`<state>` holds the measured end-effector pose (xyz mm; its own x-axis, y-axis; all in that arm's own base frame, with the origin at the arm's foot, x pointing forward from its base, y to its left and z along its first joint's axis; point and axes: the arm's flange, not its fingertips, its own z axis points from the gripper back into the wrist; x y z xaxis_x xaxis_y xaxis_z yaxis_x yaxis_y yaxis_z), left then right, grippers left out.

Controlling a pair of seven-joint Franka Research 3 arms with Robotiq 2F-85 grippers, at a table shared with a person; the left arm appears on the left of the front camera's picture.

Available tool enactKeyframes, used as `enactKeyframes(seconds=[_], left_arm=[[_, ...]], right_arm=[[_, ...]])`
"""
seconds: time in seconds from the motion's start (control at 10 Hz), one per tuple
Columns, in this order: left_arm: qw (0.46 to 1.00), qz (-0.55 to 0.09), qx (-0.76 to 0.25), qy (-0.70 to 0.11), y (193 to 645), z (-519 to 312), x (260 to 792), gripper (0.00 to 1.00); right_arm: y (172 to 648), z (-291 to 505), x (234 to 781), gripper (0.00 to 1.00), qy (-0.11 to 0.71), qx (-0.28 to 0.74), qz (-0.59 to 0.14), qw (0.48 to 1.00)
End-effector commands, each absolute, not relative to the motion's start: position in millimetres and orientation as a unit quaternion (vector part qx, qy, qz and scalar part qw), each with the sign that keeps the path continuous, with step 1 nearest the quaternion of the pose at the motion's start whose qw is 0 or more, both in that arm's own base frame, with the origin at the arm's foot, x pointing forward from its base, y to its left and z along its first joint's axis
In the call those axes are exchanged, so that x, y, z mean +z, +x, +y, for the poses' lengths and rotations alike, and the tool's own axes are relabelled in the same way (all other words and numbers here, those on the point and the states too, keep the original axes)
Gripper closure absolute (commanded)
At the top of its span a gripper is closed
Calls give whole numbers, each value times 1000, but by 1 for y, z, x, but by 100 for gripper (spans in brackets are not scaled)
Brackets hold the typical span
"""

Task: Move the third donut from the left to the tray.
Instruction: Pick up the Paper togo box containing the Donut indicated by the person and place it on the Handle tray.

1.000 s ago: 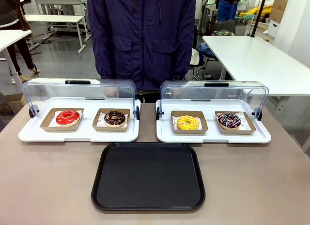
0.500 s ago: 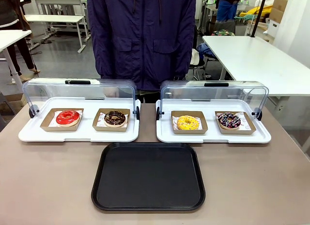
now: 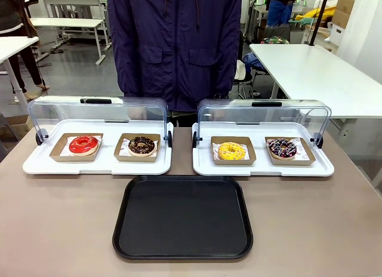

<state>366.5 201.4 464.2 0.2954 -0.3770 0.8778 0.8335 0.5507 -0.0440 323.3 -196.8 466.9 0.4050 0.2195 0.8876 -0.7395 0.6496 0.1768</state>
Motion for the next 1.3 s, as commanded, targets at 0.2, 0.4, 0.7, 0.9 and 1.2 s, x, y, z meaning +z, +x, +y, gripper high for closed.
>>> enactKeyframes(seconds=[0.2,0.4,0.7,0.9,1.2], left_arm=[[759,-441,-402,-260,366,202,466,0],[759,-441,-402,-260,366,202,466,0],[759,-441,-402,-260,366,202,466,0],[759,-441,-402,-260,366,202,466,0],[759,-441,-402,-260,366,202,466,0]], right_arm=[[327,-197,468,0,286,304,-465,781],[327,-197,468,0,286,304,-465,781],[327,-197,468,0,286,304,-465,781],[327,-197,468,0,286,304,-465,781],[327,-197,468,0,286,304,-465,781]])
